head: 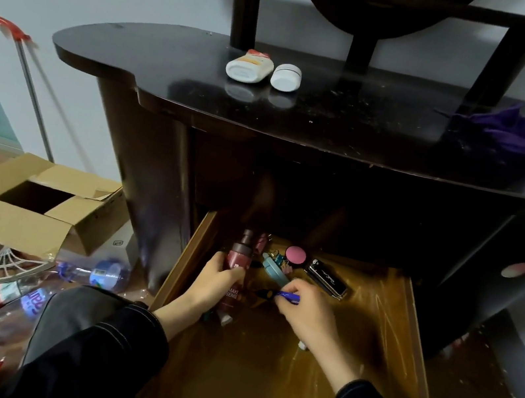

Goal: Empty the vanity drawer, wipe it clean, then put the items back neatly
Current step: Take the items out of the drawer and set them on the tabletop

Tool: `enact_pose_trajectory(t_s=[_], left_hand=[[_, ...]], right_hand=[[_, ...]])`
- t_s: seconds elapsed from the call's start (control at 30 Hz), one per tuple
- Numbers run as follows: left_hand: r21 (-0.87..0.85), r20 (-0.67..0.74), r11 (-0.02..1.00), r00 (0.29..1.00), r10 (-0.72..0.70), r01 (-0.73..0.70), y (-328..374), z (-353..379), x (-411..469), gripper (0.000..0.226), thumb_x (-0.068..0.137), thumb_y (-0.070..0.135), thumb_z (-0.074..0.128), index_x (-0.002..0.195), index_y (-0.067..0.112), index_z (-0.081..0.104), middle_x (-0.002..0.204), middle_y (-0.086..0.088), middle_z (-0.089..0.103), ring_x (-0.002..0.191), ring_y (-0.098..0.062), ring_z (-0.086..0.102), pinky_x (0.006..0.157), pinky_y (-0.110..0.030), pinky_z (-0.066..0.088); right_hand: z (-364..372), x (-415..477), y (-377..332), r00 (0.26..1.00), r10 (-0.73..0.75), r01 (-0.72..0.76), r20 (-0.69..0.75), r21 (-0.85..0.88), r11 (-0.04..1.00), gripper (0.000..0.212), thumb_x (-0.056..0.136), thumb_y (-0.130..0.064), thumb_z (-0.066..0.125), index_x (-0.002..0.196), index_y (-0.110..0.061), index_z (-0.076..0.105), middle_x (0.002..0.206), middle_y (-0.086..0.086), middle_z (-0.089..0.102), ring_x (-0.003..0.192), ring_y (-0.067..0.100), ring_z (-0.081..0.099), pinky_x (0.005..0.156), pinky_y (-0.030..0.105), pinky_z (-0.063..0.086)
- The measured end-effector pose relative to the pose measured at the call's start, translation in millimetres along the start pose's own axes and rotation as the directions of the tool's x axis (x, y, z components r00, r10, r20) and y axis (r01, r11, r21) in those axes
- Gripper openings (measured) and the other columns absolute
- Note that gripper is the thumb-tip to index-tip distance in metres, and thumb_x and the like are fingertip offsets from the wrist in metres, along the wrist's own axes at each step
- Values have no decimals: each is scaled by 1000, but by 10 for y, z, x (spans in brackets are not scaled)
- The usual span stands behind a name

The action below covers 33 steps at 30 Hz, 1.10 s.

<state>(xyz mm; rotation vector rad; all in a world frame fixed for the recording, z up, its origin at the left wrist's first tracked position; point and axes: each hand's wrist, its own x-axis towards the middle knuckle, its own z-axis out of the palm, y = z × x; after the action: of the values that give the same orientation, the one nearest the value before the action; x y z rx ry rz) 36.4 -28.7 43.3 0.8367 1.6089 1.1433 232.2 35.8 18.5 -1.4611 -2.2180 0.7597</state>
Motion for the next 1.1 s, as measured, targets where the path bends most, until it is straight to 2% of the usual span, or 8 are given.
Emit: enact_pose_trajectory(t_s=[0.13, 0.27, 0.37, 0.47, 0.6, 0.7, 0.83, 1.1], left_hand=[[-11, 131, 997, 988, 82, -81, 144, 30, -228, 37, 91, 12, 62, 124, 16, 46, 108, -17, 62, 78, -23, 67, 62, -31, 57], [3, 248, 973, 943, 223, -231, 399, -6, -572, 49, 75, 26, 68, 120, 19, 50, 108, -16, 60, 92, -28, 64, 75, -38, 56], [-47, 237, 929, 899, 368, -368, 671, -80, -839, 44, 74, 35, 70, 114, 27, 55, 103, -11, 64, 91, -25, 66, 79, -39, 56], [-125, 193, 856, 834, 516, -501, 1022, -202, -1021, 38, 80, 43, 71, 114, 31, 58, 106, -14, 65, 98, -34, 65, 85, -43, 56], [-199, 99, 735, 733, 673, -648, 1539, -391, -1080, 38, 89, 42, 68, 121, 26, 56, 104, -14, 66, 83, -31, 67, 76, -39, 58], [-185, -27, 660, 675, 737, -728, 1910, -549, -999, 41, 88, 47, 69, 121, 28, 54, 101, -14, 66, 82, -29, 68, 72, -34, 57], [-65, -194, 618, 618, 762, -783, 2324, -802, -697, 34, 89, 48, 67, 118, 38, 53, 104, 4, 68, 94, -12, 69, 73, -23, 56], [-4, -318, 741, 704, 635, -671, 2819, -1114, 72, 36, 93, 29, 69, 122, 30, 48, 111, 3, 65, 99, -12, 67, 66, -20, 53]], right_hand=[[-376, -255, -140, 997, 12, 4, -78, 204, 979, 9, 91, -35, 71, 86, -28, 68, 77, -9, 70, 68, 10, 69, 66, 40, 60], [-776, -519, -378, 986, -81, 117, -146, 256, 960, 12, 96, -37, 66, 89, -28, 66, 81, -7, 68, 72, 6, 68, 58, 28, 58], [-1136, -624, -703, 957, -176, 238, -232, 277, 931, 20, 98, -40, 59, 86, -24, 60, 74, -5, 64, 71, 5, 66, 55, 15, 49], [-1516, -636, -1132, 939, -211, 307, -270, 385, 870, 28, 100, -39, 56, 87, -15, 58, 73, 5, 68, 56, 13, 66, 48, 19, 46], [-1998, -414, -1639, 909, -229, 390, -349, 511, 767, 30, 103, -31, 53, 92, -3, 55, 75, 17, 71, 45, 24, 60, 38, 23, 40], [-2255, -11, -1908, 942, -61, 274, -330, 652, 707, 29, 104, -28, 52, 94, -3, 62, 67, 14, 71, 49, 21, 61, 39, 25, 42], [-2398, 613, -2071, 974, 194, -19, -117, 812, 583, 27, 105, -26, 50, 94, -6, 64, 59, 8, 63, 60, 21, 62, 64, 34, 50], [-2280, 1285, -2064, 951, 238, -84, -198, 573, 815, 37, 105, -33, 49, 94, -2, 65, 61, 8, 52, 42, 16, 42, 37, 20, 31]])
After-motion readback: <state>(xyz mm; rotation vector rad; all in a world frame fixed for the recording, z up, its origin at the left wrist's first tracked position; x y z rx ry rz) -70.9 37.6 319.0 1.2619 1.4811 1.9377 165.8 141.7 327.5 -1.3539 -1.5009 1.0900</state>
